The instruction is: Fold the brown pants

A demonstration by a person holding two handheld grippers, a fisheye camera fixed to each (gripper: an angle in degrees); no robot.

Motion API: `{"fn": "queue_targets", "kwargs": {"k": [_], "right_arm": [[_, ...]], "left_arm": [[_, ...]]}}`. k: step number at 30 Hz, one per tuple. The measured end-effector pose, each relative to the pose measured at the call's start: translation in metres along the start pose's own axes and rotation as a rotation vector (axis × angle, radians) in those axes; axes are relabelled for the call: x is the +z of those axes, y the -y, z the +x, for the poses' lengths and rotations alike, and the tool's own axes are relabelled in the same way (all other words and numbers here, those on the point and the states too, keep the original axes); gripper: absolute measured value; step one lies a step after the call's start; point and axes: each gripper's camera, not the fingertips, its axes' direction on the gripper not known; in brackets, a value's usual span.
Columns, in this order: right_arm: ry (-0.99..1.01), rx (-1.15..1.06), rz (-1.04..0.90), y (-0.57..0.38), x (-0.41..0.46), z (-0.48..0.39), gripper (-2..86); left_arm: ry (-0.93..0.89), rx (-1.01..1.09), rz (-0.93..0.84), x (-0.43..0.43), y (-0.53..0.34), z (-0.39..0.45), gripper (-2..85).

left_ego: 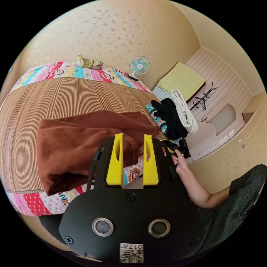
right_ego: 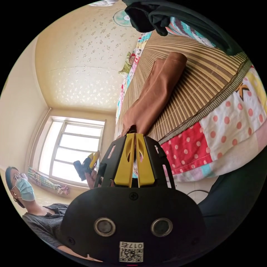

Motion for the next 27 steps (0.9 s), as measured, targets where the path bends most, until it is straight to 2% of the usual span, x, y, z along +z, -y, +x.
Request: {"fn": "queue_targets", "kwargs": {"k": [2,4,7,9,11,16,18,21,23,26,27], "right_arm": [[0.015,-0.027,-0.058,0.001,0.013,-0.002,2.3],[0.040,-0.070,-0.119,0.002,0.032,-0.006,4.0],[0.097,-0.113,-0.212,0.007,0.078,-0.015,10.5],[0.099,-0.130,-0.285,0.013,0.122,-0.025,15.0],[0.050,-0.145,-0.293,0.018,0.151,-0.032,16.9],[-0.099,-0.131,-0.208,0.033,0.192,-0.039,19.3],[-0.148,-0.144,-0.217,0.033,0.211,-0.041,20.3],[-0.133,-0.177,-0.247,0.027,0.226,-0.048,22.3],[-0.085,-0.164,-0.312,0.025,0.239,-0.046,21.3],[-0.047,-0.086,-0.432,0.024,0.271,-0.027,12.3],[0.054,-0.031,-0.487,0.027,0.284,-0.017,9.8]], "left_arm": [[-0.019,-0.068,0.072,-0.010,-0.016,-0.016,7.9],[0.043,-0.207,0.124,-0.026,-0.033,-0.050,9.7],[0.130,-0.386,0.076,-0.034,-0.051,-0.095,14.0],[0.147,-0.417,0.081,-0.036,-0.063,-0.112,13.0],[0.193,-0.421,0.080,-0.031,-0.074,-0.122,8.0],[0.354,-0.389,-0.116,0.022,-0.089,-0.136,1.2],[0.390,-0.372,-0.123,0.033,-0.094,-0.133,0.4],[0.344,-0.413,-0.110,0.041,-0.101,-0.144,-0.4],[0.292,-0.439,-0.097,0.044,-0.107,-0.157,-0.6],[0.310,-0.407,-0.078,0.053,-0.114,-0.160,-0.8],[0.325,-0.401,-0.059,0.055,-0.116,-0.156,-0.8]]}}
